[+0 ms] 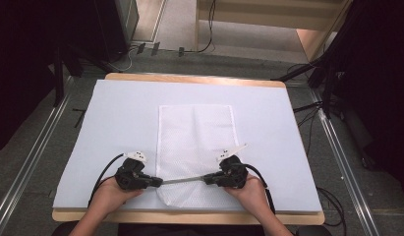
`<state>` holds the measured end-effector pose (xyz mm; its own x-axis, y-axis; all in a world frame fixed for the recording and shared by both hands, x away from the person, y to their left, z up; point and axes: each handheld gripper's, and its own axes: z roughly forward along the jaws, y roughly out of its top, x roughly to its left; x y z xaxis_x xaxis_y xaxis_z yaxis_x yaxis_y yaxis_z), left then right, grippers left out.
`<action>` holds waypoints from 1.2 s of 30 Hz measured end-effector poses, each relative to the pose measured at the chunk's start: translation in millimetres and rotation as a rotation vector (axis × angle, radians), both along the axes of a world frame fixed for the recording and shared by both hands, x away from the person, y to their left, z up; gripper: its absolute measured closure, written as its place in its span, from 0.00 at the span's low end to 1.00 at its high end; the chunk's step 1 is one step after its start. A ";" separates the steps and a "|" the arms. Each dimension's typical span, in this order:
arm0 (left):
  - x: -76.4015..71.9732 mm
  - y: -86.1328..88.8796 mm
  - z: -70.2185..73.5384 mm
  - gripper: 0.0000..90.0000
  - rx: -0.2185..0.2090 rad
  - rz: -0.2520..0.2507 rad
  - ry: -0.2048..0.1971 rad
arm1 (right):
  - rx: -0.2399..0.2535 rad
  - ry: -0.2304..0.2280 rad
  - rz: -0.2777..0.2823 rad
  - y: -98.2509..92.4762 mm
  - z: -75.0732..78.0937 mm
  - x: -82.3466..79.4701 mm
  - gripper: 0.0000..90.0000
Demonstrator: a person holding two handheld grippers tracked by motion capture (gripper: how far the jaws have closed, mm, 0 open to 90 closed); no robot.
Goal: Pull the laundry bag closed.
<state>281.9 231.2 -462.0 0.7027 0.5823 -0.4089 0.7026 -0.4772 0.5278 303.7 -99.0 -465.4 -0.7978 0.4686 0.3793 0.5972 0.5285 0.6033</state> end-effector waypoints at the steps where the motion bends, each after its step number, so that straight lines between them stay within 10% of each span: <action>1: 0.0 0.0 0.0 1.00 0.000 0.001 0.000 | -0.006 0.002 -0.005 -3.2 0.3 0.2 0.98; 36: 0.5 0.8 -0.4 1.00 -0.004 0.008 0.013 | -0.004 0.007 -0.119 -90.1 7.3 2.6 0.98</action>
<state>282.4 232.0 -462.4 0.6927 0.5862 -0.4203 0.7131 -0.4694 0.5207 306.4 -189.0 -458.1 -0.7336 0.5615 0.3827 0.6604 0.4562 0.5965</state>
